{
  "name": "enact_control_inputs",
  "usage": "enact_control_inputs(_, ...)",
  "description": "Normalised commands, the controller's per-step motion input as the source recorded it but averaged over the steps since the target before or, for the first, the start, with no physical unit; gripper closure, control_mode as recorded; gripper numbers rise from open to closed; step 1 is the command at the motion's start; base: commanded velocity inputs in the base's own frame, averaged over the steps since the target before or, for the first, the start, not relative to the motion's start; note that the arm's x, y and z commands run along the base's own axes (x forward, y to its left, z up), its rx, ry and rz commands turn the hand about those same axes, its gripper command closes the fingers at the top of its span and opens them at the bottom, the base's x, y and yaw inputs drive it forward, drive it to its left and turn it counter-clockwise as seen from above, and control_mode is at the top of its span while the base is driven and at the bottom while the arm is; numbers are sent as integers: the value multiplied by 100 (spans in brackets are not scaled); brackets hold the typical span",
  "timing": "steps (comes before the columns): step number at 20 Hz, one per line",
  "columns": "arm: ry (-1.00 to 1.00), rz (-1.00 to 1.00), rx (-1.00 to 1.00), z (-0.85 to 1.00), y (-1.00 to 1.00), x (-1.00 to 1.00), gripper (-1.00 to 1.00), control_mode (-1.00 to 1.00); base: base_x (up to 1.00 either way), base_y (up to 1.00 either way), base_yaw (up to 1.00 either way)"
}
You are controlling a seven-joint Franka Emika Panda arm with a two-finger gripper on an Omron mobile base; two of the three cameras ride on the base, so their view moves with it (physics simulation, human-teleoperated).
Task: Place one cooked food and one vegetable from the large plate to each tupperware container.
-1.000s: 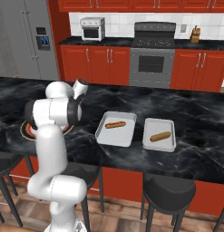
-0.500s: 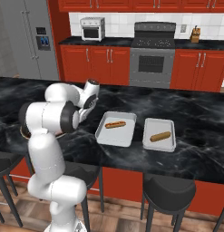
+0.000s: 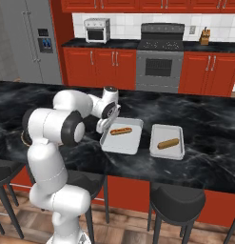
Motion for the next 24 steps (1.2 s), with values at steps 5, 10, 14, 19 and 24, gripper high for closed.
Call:
enact_control_inputs(5,1,-6,-7,-28,-72,0,100,-100,0,0,0)
enact_control_inputs(10,6,-2,-6,-47,-32,2,100,-100,0,0,0)
enact_control_inputs(14,1,0,-2,-34,0,10,100,-100,0,0,0)
enact_control_inputs(19,0,0,0,-21,-1,19,100,-100,0,0,0)
enact_control_inputs(24,0,0,0,-21,-8,17,100,-100,0,0,0)
